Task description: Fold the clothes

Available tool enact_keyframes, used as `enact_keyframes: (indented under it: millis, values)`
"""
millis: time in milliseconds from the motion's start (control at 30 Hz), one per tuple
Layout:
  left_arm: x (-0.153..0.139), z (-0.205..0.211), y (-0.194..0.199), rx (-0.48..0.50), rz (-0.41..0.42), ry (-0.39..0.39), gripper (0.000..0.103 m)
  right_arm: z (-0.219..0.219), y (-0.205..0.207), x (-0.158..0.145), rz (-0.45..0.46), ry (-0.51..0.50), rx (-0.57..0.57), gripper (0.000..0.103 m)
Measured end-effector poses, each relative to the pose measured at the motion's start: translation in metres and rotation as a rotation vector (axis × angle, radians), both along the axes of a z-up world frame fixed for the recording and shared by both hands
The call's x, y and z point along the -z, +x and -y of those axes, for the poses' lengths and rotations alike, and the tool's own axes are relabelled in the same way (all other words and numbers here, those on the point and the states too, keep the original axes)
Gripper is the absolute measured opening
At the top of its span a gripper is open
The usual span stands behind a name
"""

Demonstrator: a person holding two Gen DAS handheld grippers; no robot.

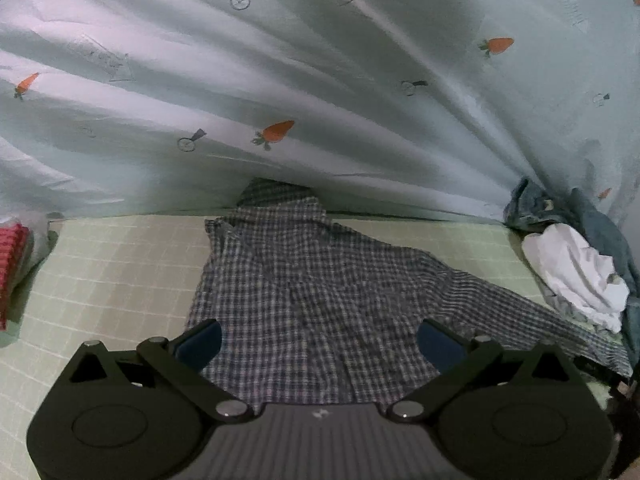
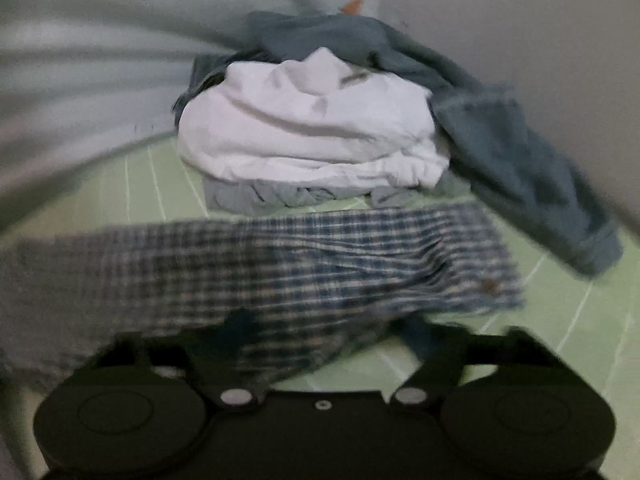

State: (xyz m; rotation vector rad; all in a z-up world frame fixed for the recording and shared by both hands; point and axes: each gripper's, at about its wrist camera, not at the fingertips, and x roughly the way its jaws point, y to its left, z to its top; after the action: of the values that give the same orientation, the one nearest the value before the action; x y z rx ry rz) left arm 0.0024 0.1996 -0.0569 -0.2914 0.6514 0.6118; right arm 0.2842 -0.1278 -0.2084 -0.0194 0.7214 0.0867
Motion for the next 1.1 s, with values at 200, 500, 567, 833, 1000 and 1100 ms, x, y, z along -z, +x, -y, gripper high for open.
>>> enact_keyframes:
  millis: [200,500,567,833,1000,1100]
  values:
    - [0.003,-0.006,-0.003,-0.033,0.004,-0.023,0.103,0.005,0.008,-0.008,-0.038,0.057,-0.041,0.006]
    - [0.005,-0.014,-0.01,-0.099,-0.007,-0.023,0.103,-0.027,-0.006,-0.038,0.023,0.191,-0.147,0.004]
    - [0.006,-0.016,-0.013,-0.113,-0.014,-0.021,0.103,-0.042,-0.013,-0.048,0.039,0.225,-0.191,0.004]
    - [0.014,-0.026,-0.02,-0.182,-0.044,-0.029,0.103,-0.132,-0.063,-0.083,0.037,0.354,-0.515,0.004]
    - [0.017,-0.028,-0.024,-0.197,-0.052,-0.042,0.103,-0.193,-0.112,-0.065,-0.116,0.358,-0.741,0.011]
    - [0.018,-0.028,-0.026,-0.195,-0.062,-0.037,0.103,-0.209,-0.135,-0.046,-0.2,0.281,-0.811,0.047]
